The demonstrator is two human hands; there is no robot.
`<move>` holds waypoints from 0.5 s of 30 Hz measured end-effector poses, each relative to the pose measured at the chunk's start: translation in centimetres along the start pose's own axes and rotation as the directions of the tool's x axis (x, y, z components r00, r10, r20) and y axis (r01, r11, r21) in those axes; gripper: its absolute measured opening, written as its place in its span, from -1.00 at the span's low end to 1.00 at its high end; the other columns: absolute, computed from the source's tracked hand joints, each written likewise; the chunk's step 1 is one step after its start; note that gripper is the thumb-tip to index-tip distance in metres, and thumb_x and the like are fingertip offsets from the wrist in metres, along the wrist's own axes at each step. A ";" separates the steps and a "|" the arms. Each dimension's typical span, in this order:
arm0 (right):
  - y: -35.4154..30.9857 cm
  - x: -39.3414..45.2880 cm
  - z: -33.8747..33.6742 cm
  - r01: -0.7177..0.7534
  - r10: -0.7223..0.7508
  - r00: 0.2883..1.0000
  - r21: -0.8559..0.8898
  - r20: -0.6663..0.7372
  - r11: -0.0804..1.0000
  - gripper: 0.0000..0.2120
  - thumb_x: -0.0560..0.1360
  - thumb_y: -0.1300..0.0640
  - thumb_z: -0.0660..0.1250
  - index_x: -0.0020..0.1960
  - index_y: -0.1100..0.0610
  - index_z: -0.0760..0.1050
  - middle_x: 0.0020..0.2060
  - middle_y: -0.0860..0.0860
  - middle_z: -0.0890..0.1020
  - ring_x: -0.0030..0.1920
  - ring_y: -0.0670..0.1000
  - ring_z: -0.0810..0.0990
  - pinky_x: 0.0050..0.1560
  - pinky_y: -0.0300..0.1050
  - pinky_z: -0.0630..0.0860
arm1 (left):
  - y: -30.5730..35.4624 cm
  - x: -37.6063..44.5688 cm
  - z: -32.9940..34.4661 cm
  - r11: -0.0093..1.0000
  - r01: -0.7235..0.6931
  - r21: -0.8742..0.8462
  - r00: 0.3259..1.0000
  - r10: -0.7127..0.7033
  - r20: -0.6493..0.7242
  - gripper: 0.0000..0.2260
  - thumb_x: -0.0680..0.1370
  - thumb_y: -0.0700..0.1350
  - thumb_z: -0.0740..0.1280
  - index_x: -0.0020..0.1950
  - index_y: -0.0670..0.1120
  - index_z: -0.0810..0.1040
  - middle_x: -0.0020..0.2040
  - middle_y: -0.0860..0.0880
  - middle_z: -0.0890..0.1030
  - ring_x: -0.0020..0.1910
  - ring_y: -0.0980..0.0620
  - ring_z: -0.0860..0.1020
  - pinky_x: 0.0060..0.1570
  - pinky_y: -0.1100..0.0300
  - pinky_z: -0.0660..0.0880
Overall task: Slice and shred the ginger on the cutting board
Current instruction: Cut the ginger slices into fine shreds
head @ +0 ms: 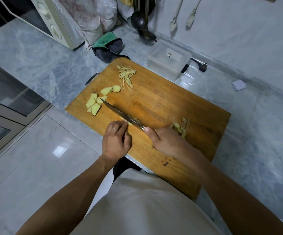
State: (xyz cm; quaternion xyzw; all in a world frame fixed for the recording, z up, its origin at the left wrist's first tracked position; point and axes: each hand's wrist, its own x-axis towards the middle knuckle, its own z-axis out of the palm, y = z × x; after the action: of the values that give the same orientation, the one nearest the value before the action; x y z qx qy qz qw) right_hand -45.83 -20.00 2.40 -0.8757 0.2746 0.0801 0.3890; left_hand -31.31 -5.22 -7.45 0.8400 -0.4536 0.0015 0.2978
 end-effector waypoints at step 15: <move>-1.3 -0.2 0.1 -0.013 0.014 0.999 -0.033 0.032 0.999 -0.35 0.69 -0.23 -0.03 -0.43 0.13 0.34 -0.47 0.09 0.46 -0.41 0.09 0.46 -0.31 -0.04 0.36 | 0.1 0.2 0.2 1.000 -0.011 -0.010 0.998 0.010 -0.062 -0.65 0.52 -0.14 0.21 0.17 -0.29 0.63 0.08 -0.19 0.60 0.13 -0.17 0.52 0.03 0.06 0.48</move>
State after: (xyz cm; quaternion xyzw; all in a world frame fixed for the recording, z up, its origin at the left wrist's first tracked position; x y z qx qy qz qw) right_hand -45.26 -19.13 3.23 -0.8786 0.2729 0.1014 0.3785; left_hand -31.31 -5.48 -7.49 0.8356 -0.4485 0.0266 0.3161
